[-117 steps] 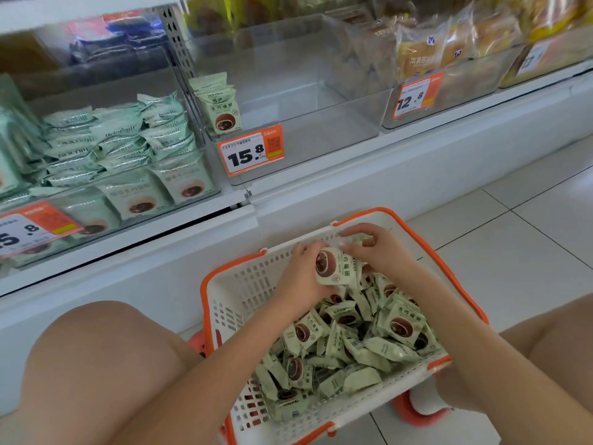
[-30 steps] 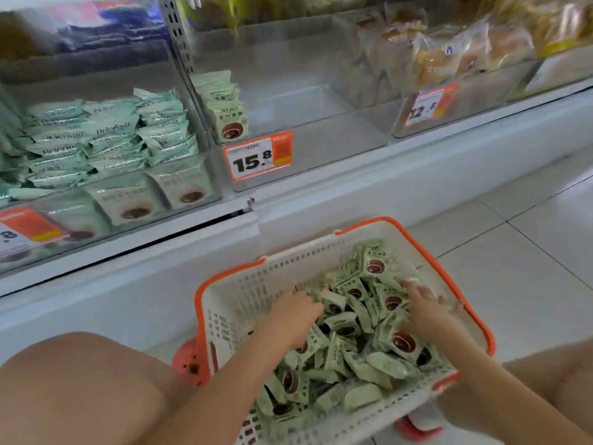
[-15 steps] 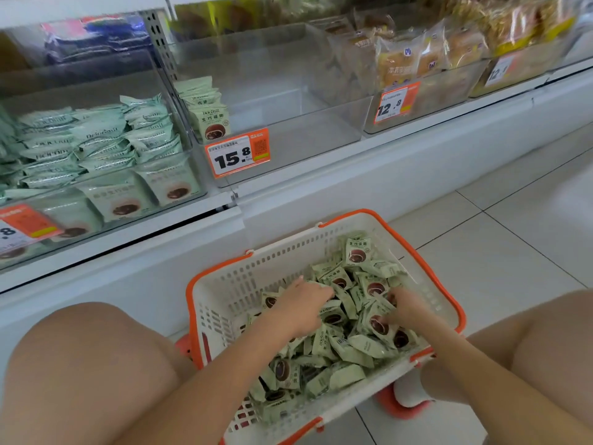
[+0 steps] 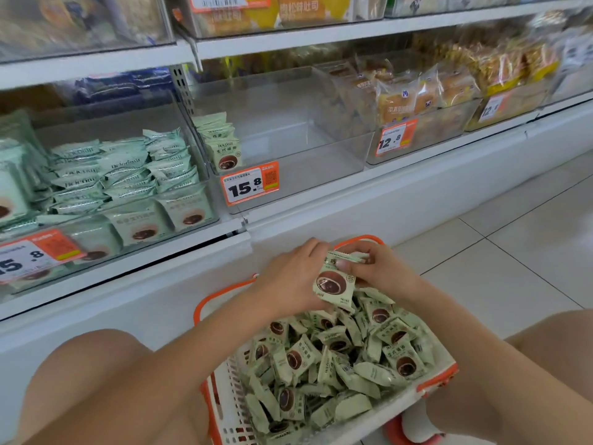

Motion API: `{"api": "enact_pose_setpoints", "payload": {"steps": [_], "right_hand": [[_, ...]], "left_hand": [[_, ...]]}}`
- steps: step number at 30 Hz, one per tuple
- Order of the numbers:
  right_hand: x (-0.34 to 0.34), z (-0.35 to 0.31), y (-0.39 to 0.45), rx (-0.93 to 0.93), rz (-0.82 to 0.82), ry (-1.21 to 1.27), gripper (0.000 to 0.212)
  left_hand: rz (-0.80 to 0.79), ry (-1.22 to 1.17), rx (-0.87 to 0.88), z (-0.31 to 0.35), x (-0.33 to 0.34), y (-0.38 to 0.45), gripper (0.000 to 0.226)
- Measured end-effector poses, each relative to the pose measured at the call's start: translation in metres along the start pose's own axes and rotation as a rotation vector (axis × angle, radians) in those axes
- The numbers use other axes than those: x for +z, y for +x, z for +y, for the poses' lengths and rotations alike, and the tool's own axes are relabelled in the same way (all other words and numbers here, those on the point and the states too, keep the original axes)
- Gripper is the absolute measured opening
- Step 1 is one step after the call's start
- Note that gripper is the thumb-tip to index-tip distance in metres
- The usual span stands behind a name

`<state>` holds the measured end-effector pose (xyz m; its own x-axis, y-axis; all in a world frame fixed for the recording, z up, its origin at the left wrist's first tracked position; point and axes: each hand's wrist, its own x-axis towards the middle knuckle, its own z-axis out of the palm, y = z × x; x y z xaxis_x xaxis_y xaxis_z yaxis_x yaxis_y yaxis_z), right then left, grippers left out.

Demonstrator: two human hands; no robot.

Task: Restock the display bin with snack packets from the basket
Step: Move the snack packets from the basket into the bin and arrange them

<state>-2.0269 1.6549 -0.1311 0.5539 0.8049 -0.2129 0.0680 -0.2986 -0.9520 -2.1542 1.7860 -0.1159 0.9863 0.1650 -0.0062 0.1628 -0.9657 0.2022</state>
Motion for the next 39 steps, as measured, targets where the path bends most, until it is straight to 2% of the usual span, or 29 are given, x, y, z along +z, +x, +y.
{"api": "enact_pose_setpoints", "payload": {"steps": [1, 3, 6, 8, 10, 13, 14, 16, 19, 21, 23, 26, 30, 36, 39], "right_hand": [[0.0, -0.003, 0.006, -0.004, -0.005, 0.013, 0.025], [0.002, -0.013, 0.017, 0.004, -0.042, 0.028, 0.034], [0.004, -0.036, 0.036, -0.021, -0.127, 0.02, 0.024], [0.002, -0.063, 0.05, -0.092, -0.116, -0.006, 0.02], [-0.002, -0.099, 0.068, -0.195, -0.055, -0.035, 0.025], [-0.006, -0.153, 0.111, -0.312, 0.068, -0.055, 0.033], [-0.005, -0.168, 0.13, -0.324, 0.097, -0.057, 0.033], [0.004, -0.19, 0.169, -0.328, 0.101, -0.078, 0.033], [0.039, -0.195, 0.218, -0.279, -0.05, -0.203, 0.026], [0.066, -0.184, 0.239, -0.233, -0.161, -0.299, 0.026], [0.085, -0.172, 0.253, -0.191, -0.199, -0.384, 0.029], [0.097, -0.159, 0.271, -0.199, -0.139, -0.444, 0.03], [0.105, -0.155, 0.286, -0.223, -0.023, -0.406, 0.033], [0.107, -0.152, 0.288, -0.225, -0.002, -0.398, 0.025], [0.102, -0.15, 0.283, -0.161, -0.105, -0.409, 0.036]], "left_hand": [[0.023, 0.062, 0.019, -0.005, -0.007, 0.001, 0.088], [0.2, 0.191, 0.098, -0.019, -0.017, 0.004, 0.079], [0.443, 0.242, 0.113, -0.034, -0.023, 0.013, 0.074], [0.553, 0.243, 0.095, -0.044, -0.033, 0.021, 0.078], [0.681, 0.316, 0.054, -0.061, -0.054, 0.024, 0.083], [0.813, 0.38, -0.154, -0.097, -0.08, 0.023, 0.067], [0.808, 0.392, -0.23, -0.107, -0.081, 0.023, 0.064], [0.702, 0.422, -0.285, -0.119, -0.073, 0.025, 0.058], [0.617, 0.456, -0.267, -0.124, -0.059, 0.03, 0.043], [0.637, 0.455, -0.269, -0.127, -0.058, 0.031, 0.039], [0.649, 0.462, -0.268, -0.13, -0.059, 0.029, 0.039], [0.641, 0.458, -0.256, -0.132, -0.059, 0.026, 0.04], [0.633, 0.45, -0.245, -0.131, -0.058, 0.025, 0.042], [0.636, 0.451, -0.22, -0.13, -0.059, 0.023, 0.048], [0.626, 0.453, -0.228, -0.13, -0.058, 0.023, 0.051]]}}
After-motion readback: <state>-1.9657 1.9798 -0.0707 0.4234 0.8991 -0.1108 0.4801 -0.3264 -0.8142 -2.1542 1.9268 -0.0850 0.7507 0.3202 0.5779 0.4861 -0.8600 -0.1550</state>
